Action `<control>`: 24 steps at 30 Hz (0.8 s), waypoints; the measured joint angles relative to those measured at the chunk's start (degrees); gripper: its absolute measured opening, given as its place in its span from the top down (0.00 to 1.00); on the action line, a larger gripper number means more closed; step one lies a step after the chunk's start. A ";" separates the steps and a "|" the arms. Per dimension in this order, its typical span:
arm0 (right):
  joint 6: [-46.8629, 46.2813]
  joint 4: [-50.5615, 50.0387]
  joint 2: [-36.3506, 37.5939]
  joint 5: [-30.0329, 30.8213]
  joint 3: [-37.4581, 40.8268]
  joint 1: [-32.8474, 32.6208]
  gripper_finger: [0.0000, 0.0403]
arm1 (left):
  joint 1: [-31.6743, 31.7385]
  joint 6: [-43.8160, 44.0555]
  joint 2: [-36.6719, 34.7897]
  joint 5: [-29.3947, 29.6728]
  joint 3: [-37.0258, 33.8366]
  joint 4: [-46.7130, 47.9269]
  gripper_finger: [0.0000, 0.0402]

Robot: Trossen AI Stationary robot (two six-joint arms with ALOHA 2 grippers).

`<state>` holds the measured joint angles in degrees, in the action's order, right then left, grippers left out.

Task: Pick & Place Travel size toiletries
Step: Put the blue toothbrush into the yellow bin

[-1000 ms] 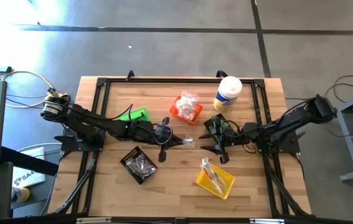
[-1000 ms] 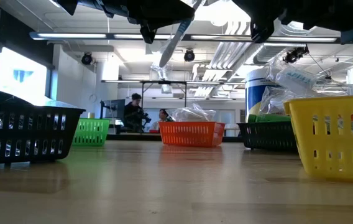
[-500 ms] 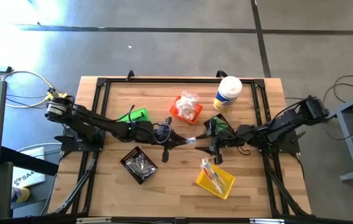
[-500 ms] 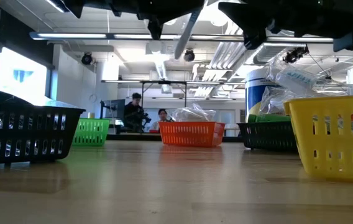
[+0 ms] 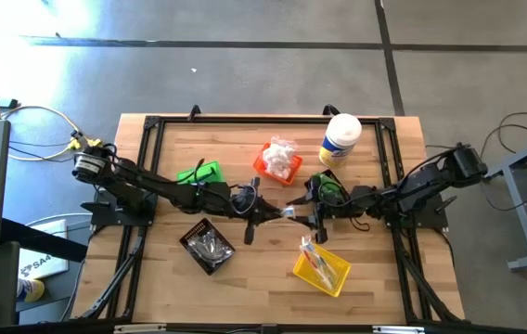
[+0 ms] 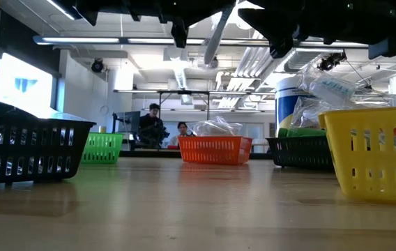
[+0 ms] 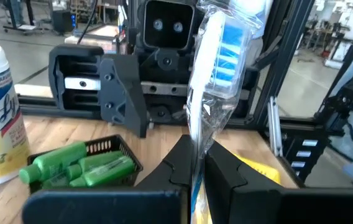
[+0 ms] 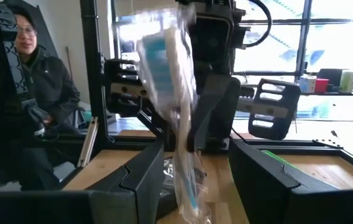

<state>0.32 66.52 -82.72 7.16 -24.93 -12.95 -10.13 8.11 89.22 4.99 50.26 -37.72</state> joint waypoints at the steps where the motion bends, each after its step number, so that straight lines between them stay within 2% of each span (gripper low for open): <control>1: 0.00 0.03 0.00 0.01 0.00 0.00 0.57 | 0.00 0.21 0.58 0.00 0.31 -0.63 0.97; 6: 0.00 0.11 0.00 -0.20 0.00 -0.04 0.57 | 0.00 1.21 3.48 -0.11 2.14 -2.22 0.97; 13: -0.02 0.15 0.02 -0.74 0.00 -0.17 0.57 | 0.02 1.23 3.75 -0.09 2.54 -1.80 0.97; 24: 0.00 0.45 0.02 -3.28 0.00 -0.15 0.76 | 0.02 1.41 3.75 0.09 2.54 -1.14 0.97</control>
<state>0.32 66.97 -82.70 3.89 -24.93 -13.10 -10.11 9.52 92.97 5.08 52.80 -38.86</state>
